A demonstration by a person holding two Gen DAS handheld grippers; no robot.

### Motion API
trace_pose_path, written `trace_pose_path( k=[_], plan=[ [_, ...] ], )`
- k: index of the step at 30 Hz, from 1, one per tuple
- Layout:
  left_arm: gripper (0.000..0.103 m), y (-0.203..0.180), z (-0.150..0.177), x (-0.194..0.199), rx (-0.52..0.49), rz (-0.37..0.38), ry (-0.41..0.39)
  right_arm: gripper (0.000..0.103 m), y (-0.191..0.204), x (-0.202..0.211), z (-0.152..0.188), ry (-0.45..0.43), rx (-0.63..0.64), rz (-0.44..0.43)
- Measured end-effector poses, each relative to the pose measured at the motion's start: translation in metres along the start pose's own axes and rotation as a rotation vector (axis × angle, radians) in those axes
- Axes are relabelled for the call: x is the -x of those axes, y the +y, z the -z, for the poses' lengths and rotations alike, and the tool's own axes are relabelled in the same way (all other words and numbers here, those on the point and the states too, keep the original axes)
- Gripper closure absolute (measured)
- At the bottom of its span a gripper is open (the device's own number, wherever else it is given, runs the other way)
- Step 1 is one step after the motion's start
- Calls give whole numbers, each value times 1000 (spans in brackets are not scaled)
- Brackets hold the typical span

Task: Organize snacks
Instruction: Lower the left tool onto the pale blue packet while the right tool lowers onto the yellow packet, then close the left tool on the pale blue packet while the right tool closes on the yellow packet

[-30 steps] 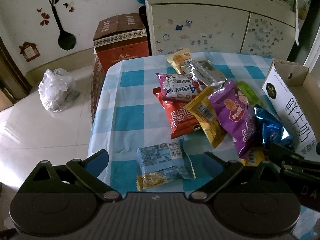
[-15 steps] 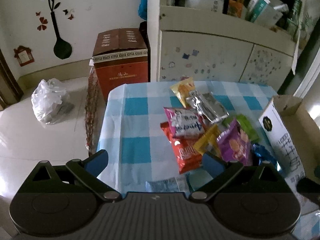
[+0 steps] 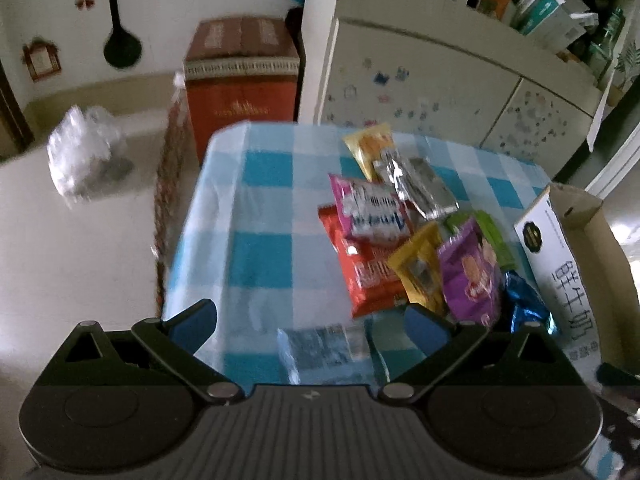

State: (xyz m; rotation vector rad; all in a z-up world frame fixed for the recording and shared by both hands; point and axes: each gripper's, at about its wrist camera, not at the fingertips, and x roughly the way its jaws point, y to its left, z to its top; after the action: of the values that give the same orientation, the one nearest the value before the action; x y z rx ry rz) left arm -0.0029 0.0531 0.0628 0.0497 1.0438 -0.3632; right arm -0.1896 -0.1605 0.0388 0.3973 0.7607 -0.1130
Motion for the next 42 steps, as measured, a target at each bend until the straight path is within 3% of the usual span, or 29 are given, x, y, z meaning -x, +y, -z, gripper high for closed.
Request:
trace_pose_path(
  k=[6,23,38,42],
  plan=[
    [1,-2,10,-15,-16,-37,45,1,7,-18,9,44,0,18],
    [1,-6,20,-45,16,-47,123,1,12,-65,24,95,-15,114],
    [0,-18,29,-73,-3,-92,157,1,17,-81,30,107,18,191],
    [0,-21,32,-75,-31,-108,130,1,21,-84,31,108,41,210]
  ],
)
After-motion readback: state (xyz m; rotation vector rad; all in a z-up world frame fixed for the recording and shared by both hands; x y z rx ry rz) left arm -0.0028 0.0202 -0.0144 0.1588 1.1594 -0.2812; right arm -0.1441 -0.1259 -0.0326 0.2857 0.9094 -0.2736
